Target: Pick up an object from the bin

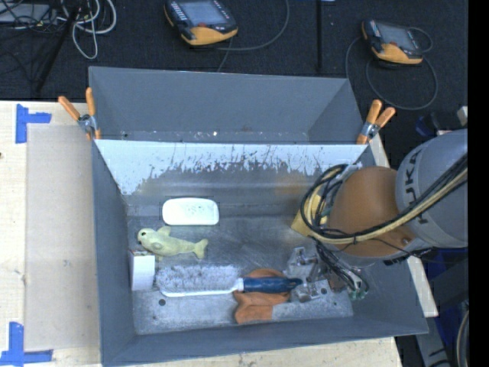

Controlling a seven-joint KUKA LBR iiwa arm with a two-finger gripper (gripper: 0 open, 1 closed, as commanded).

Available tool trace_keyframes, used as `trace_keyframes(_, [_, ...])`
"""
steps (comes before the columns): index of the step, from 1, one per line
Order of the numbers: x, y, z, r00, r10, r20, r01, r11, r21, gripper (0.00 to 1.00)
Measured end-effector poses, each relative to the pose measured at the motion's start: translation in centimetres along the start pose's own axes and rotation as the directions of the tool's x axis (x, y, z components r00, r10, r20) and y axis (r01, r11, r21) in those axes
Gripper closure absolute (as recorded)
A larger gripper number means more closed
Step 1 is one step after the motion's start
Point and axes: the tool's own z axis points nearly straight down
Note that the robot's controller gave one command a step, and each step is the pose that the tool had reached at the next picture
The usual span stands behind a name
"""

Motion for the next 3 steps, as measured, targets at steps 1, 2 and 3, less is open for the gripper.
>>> trace_keyframes(1, [0.0, 0.0, 0.0, 1.0, 0.0, 0.0, 0.0, 1.0, 0.0, 1.0])
trace_keyframes(2, [-1.1, 0.0, 0.2, 0.998, -0.055, -0.023, 0.055, 0.999, -0.004, 1.0])
trace_keyframes(3, [-0.4, -0.5, -15.1, 0.999, -0.05, -0.003, 0.05, 0.999, -0.007, 1.0])
